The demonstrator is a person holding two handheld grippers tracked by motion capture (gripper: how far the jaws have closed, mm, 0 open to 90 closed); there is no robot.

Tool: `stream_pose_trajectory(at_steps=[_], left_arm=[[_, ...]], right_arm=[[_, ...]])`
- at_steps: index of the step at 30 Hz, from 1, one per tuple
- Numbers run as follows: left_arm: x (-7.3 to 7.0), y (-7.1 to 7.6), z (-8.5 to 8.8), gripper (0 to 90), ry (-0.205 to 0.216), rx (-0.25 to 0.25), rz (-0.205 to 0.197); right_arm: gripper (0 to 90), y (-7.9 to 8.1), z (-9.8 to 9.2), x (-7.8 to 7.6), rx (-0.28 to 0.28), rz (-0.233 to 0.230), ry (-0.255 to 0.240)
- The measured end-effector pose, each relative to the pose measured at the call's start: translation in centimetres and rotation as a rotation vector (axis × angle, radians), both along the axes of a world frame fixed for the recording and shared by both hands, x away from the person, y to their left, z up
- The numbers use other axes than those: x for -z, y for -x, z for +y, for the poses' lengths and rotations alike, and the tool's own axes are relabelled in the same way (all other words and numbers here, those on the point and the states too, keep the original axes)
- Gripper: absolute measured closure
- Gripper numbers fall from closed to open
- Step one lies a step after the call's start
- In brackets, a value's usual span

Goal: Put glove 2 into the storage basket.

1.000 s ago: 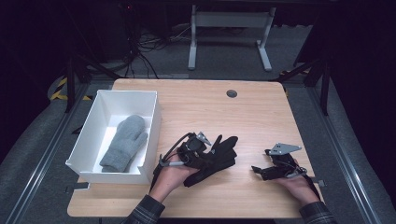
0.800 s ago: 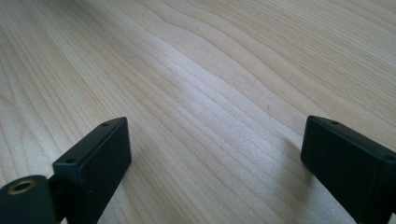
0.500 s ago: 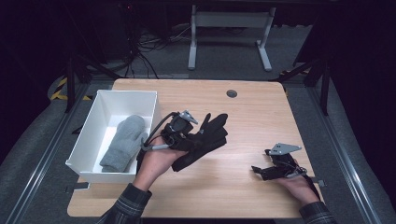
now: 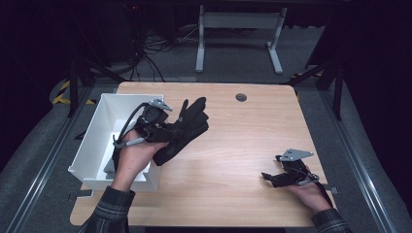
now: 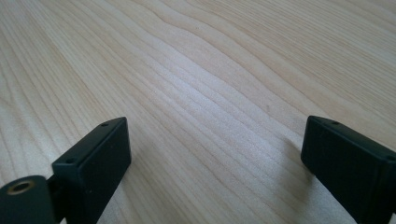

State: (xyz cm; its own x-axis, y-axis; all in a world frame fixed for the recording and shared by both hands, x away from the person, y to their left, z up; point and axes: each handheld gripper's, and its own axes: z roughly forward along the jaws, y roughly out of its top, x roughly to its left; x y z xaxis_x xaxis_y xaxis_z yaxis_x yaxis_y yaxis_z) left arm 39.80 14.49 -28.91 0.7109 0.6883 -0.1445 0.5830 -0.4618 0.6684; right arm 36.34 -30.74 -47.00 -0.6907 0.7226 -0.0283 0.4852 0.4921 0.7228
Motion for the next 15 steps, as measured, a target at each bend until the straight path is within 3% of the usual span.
stream_pose_trajectory(at_steps=[9,15], left_arm=[[-0.9,0.0,4.5,67.4,0.012,-0.127,-0.013],[-0.4,0.2,7.6,67.4,0.008,-0.217,0.008]], right_arm=[[8.5,0.1,0.0,0.0,0.0,0.001,-0.001],[8.5,0.1,0.0,0.0,-0.001,0.001,-0.001]])
